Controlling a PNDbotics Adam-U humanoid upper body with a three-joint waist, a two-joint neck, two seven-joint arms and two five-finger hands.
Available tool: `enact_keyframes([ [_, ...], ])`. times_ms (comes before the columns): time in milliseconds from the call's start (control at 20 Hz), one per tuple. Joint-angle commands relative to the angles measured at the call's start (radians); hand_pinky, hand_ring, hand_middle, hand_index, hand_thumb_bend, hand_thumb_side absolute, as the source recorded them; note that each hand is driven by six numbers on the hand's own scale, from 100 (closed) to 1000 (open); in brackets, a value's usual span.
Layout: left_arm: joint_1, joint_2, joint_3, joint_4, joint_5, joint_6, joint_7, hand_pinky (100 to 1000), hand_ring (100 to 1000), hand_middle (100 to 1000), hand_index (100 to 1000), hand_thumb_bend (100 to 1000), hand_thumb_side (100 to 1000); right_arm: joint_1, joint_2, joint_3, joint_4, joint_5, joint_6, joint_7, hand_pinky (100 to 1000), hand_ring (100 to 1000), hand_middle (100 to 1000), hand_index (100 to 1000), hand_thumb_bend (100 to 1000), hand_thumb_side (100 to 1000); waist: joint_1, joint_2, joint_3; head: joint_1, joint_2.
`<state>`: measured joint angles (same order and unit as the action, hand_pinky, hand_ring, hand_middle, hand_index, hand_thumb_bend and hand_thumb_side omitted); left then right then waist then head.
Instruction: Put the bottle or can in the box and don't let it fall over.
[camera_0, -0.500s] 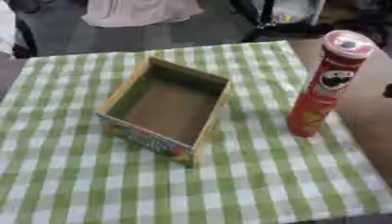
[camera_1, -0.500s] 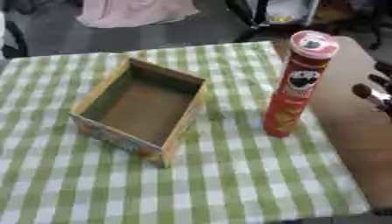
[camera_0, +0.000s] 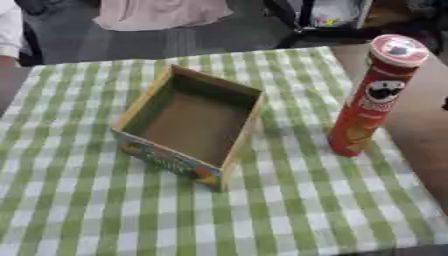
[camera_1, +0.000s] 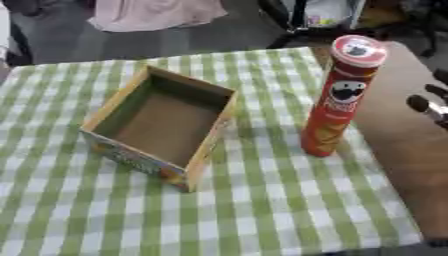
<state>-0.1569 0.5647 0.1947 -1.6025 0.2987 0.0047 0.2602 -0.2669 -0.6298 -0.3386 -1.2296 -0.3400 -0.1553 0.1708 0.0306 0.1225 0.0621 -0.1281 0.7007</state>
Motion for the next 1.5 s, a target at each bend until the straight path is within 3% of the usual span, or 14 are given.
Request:
enact_keyframes([
  [50,-0.004,0.038,0.014,-0.013,-0.004,-0.001,0.0,835,731,718,735,621,459,-0.007,-0.047,-0.007,-0.017,-0.004,-0.005,0.007,699,977,1000,940,994,370,0.0,-0.018,0.0,-0.001,-0.001],
  [650,-0.006,0.035,0.012,-0.012,-0.004,-0.001,-0.003,835,731,718,736,622,458,-0.015,-0.038,0.041,-0.063,0.035,0.023,0.047,700,988,1000,947,1000,382,0.001,-0.022,0.006,-0.057,0.014],
  [1500,-0.009,0.033,0.008,-0.012,-0.003,0.0,-0.008,835,731,720,736,625,457,-0.043,-0.029,0.088,-0.082,0.037,0.06,0.074,697,990,1000,951,993,369,0.008,-0.022,0.008,-0.06,0.009],
])
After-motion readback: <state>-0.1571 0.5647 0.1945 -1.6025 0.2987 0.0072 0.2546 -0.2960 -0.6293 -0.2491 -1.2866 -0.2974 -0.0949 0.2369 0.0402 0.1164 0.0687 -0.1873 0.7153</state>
